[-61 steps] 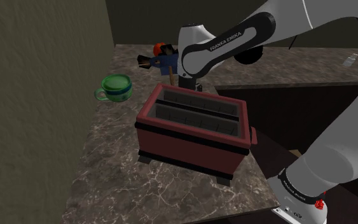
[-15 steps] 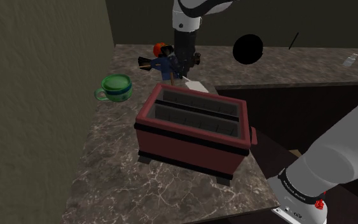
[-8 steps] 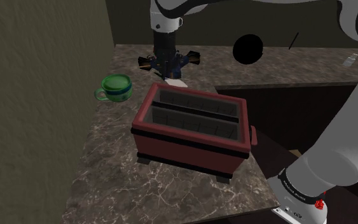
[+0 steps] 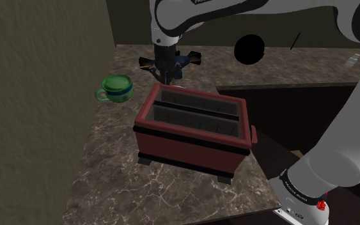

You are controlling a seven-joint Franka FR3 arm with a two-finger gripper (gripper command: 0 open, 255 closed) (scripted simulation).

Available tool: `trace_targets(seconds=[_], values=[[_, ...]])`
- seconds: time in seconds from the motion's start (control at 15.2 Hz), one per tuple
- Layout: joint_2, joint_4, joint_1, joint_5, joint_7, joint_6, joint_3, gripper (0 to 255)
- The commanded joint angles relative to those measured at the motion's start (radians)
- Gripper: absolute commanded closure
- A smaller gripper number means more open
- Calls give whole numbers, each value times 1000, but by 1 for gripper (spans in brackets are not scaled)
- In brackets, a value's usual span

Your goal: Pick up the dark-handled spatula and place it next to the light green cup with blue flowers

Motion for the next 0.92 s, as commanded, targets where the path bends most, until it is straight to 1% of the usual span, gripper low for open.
trace_targets(seconds=[0.0, 0.86], values=[[8, -17, 1, -4, 2, 24, -1, 255], [69, -119, 8, -38, 20, 181, -11, 255]])
